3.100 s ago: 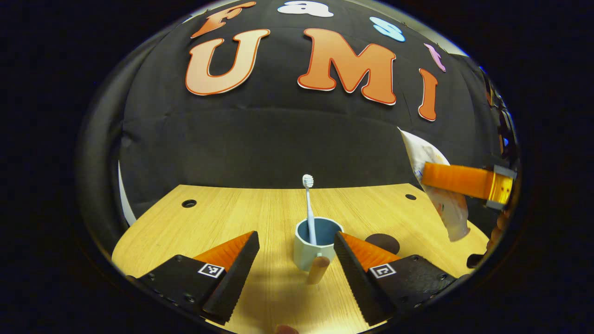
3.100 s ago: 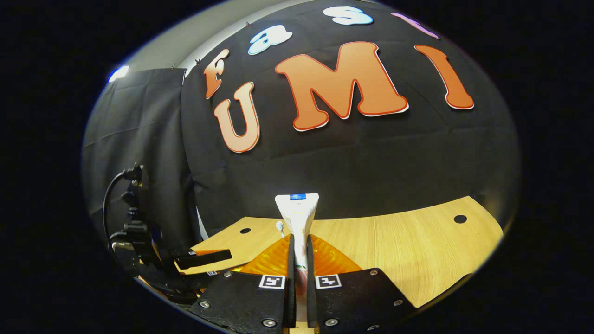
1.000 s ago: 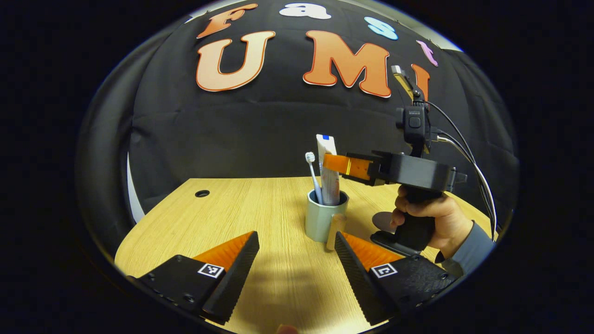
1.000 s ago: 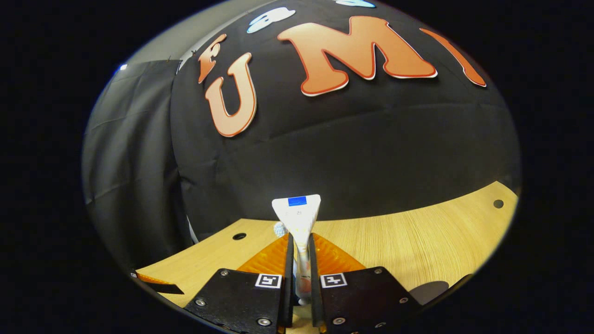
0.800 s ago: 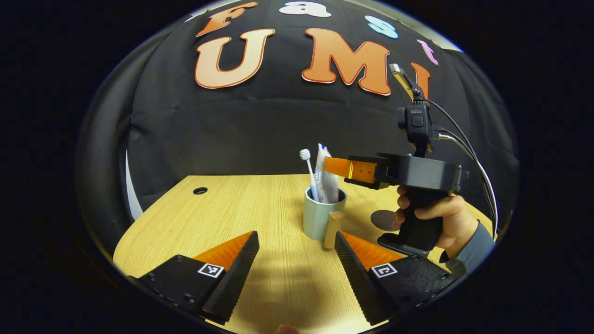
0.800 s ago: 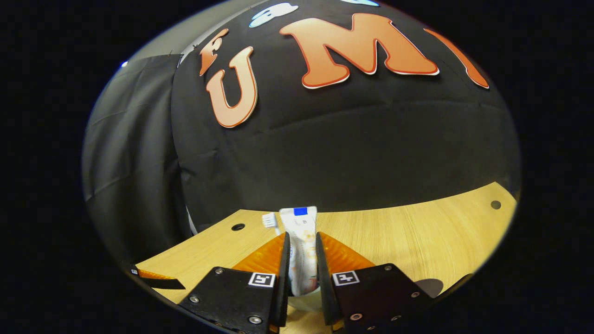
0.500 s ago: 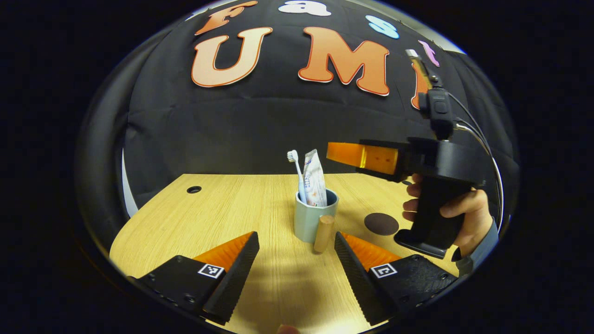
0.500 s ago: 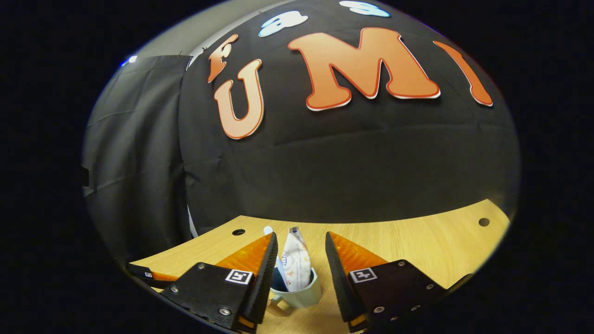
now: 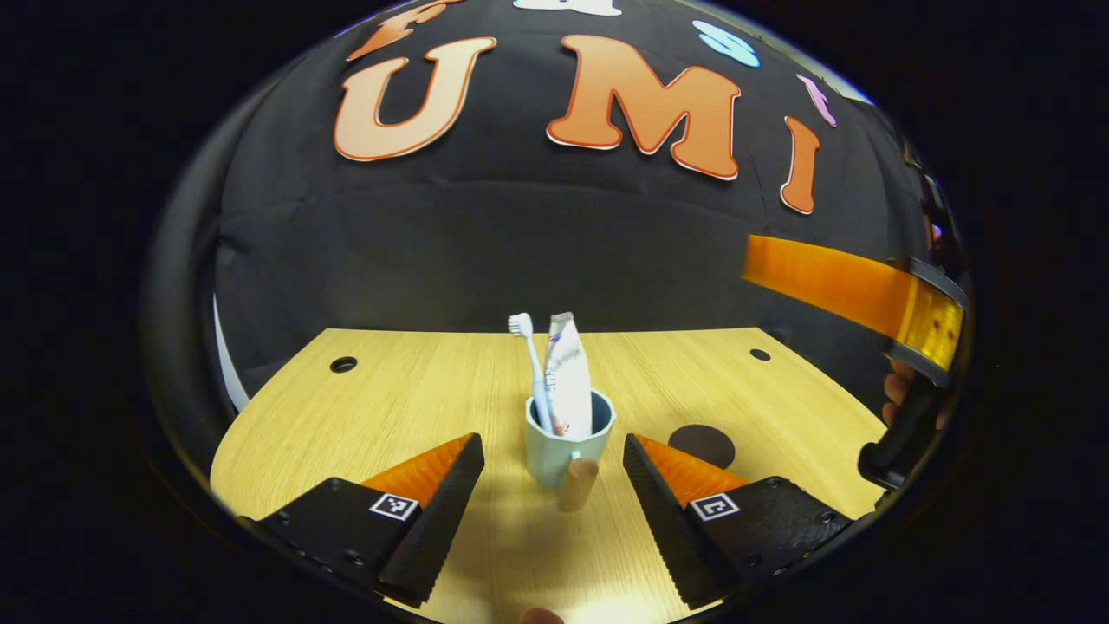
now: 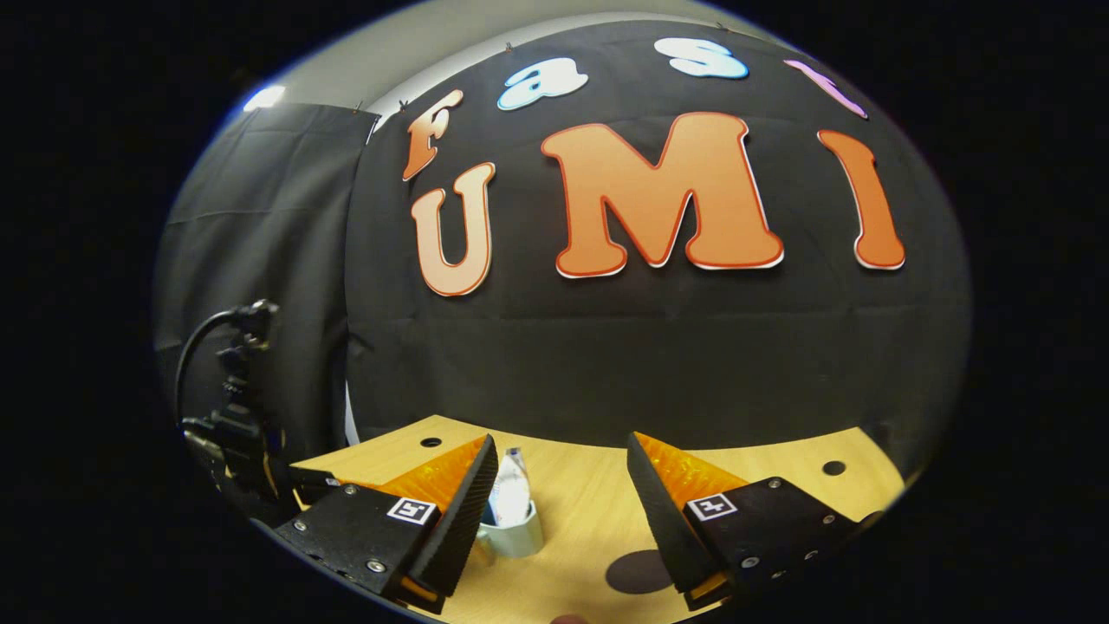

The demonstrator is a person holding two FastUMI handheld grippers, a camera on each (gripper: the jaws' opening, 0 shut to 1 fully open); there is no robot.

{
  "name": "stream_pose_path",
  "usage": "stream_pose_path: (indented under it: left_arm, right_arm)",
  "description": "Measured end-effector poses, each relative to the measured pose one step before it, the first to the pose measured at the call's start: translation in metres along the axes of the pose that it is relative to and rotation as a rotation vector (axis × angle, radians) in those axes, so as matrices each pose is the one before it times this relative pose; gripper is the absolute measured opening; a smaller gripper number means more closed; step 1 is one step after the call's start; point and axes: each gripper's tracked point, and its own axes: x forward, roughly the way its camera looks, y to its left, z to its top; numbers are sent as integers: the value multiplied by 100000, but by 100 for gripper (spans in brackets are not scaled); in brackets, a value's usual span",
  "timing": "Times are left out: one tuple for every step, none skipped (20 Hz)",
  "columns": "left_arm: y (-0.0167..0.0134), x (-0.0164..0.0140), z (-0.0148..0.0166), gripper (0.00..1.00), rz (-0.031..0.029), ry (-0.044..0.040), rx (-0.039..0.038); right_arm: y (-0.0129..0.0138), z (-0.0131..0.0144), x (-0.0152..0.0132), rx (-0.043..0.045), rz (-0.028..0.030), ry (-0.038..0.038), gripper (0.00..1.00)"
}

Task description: Put the toothbrush and toothpaste on the desktop into the cup, then pick up the cup and place it on the coaster on the desktop.

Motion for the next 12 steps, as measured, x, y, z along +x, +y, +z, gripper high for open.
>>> stream_pose_path:
  left_arm:
    - [-462,414,233,98,-1159,2061,-272]
    - [-227,433,349,97,-376,1360,-395]
    - [-179,402,179,97,-148,2035,410]
    - [-24,525,-158,97,645,2301,97]
    - [62,309,-103,98,862,3363,476]
    - [-69,375,-197,98,558,2818,140]
    - [31,268,-342,97,675,4046,-226]
    - [-60,325,-74,97,344,2831,-951]
    - [3,357,-140,97,84,3597,-1107]
    - [-44,398,-254,97,316,3269,-918]
    - [-75,488,-399,97,462,3120,-163]
    - [-66,673,-506,97,1053,3723,381]
  right_arm:
    - [-730,45,-830,-1833,-890,209,90]
    - [-858,-321,-706,-1302,-1317,836,91]
    - [-790,-29,-742,-561,-873,545,92]
    - [-688,-33,-931,-146,-766,579,93]
    - [-614,-105,-719,-31,-417,307,93]
    - [-652,37,-748,-7,-862,180,93]
    - [-728,241,-782,-140,-940,15,93]
    - [-383,103,-715,-372,-713,-121,93]
    - [-545,305,-832,-535,-841,-417,93]
    - [-471,263,-760,-463,-635,-301,94]
    - [-358,380,-838,-321,-604,-487,94]
    - [-185,280,-798,-284,-128,-597,95]
